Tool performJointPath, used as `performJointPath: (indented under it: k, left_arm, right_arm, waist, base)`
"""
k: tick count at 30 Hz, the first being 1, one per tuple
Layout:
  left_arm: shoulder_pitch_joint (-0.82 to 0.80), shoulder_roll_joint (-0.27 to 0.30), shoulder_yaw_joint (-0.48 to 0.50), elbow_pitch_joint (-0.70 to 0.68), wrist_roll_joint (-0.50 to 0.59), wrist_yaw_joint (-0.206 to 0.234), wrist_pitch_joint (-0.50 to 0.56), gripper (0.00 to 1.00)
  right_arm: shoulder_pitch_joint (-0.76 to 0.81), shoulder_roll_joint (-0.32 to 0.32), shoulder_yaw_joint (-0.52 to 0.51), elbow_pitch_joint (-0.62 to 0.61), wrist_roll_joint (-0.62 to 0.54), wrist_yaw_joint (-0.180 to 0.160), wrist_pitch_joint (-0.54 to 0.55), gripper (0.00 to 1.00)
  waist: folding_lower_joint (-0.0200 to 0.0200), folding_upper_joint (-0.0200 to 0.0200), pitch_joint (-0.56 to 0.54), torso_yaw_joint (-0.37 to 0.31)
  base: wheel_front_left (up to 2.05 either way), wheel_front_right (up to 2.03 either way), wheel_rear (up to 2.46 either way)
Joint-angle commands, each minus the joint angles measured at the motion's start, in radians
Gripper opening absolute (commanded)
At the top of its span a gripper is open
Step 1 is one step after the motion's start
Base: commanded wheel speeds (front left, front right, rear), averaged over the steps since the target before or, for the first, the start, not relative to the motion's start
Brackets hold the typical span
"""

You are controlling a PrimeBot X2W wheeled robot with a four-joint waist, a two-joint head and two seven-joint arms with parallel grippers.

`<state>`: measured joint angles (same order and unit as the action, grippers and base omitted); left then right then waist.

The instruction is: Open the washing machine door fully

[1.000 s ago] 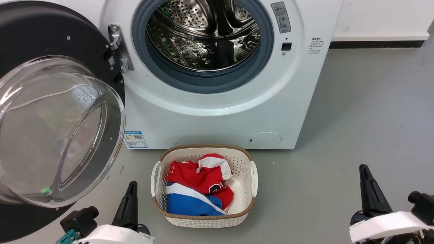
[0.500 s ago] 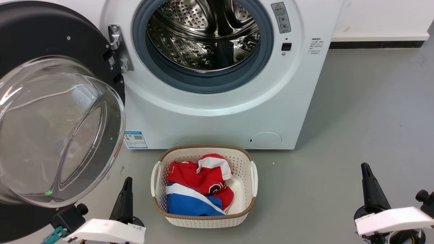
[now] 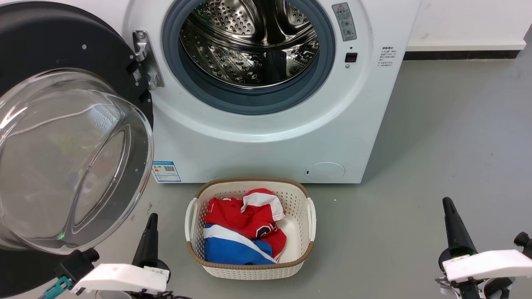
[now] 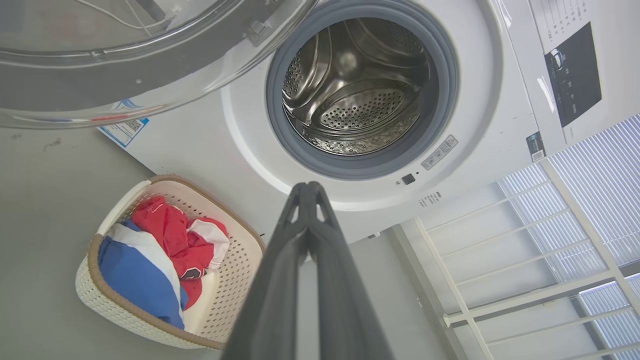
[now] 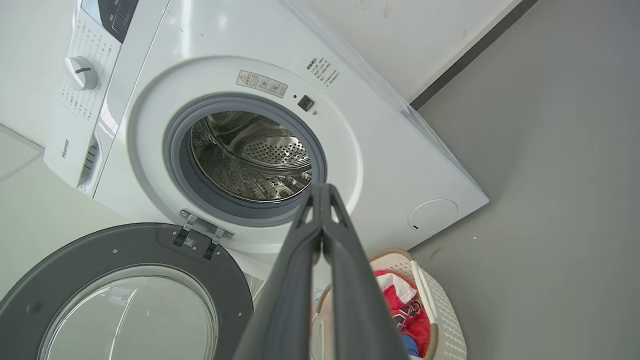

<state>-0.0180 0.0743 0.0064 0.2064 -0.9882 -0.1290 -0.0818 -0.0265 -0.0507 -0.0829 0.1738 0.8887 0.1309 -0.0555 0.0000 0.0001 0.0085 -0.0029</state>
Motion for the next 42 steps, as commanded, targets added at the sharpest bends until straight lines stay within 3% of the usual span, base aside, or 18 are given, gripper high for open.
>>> performJointPath:
  k: [1, 42]
  left_arm:
    - [-0.026, 0.004, 0.006, -0.006, -0.030, -0.001, 0.007, 0.00]
    - [-0.072, 0.001, 0.052, 0.022, -0.429, -0.002, 0.114, 0.00]
  right_arm:
    - [-0.029, -0.003, -0.003, -0.005, 0.032, 0.000, 0.006, 0.00]
    - [-0.067, -0.002, -0.021, 0.044, 0.479, 0.000, 0.111, 0.00]
  waist:
    - [0.0000, -0.0001, 0.000, 0.000]
    - [0.0000, -0.0001, -0.003, 0.002]
  base:
    - [0.00, 0.00, 0.00]
    - [0.00, 0.00, 0.00]
